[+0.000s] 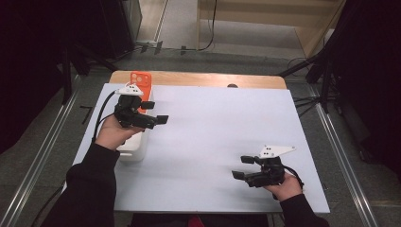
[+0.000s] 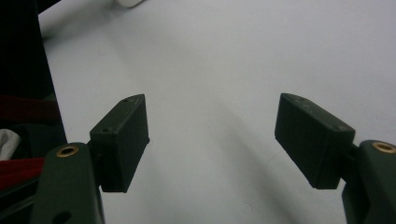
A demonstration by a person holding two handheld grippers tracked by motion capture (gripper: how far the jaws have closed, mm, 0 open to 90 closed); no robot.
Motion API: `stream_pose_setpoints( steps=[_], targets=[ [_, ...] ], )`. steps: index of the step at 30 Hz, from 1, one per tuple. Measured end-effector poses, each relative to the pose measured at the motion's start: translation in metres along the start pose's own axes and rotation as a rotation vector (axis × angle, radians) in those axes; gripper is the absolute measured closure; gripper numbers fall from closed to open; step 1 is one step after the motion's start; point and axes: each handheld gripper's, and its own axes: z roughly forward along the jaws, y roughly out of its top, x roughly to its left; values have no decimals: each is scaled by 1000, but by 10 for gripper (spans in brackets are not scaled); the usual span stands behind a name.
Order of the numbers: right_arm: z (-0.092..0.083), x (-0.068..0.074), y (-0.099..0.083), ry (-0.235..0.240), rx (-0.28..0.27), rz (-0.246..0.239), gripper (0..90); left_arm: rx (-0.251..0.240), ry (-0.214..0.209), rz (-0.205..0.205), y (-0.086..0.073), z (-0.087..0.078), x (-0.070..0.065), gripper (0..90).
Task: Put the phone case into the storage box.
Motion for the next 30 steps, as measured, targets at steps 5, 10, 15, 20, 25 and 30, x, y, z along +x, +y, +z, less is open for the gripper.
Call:
stream_pose_setpoints(
  steps=[5, 10, 15, 20, 25, 30],
  targets=[
    [0, 0, 0, 0, -1, 1, 249, 21, -2, 21, -8, 4, -7, 137],
    [-1, 0, 0, -3, -1, 2, 249, 22, -19, 22, -14, 7, -11, 137],
    [-1, 0, 0, -2, -2, 5, 249, 35, -24, 32, -20, 10, -17, 137],
    [-2, -1, -1, -4, -3, 7, 249, 35, -43, 54, -23, 9, -23, 137],
    [-1, -1, 0, -3, -1, 4, 249, 48, -41, 56, -30, 9, -27, 137],
    [-1, -1, 0, -3, -2, 4, 249, 42, -40, 55, -37, 7, -32, 137]
  ],
)
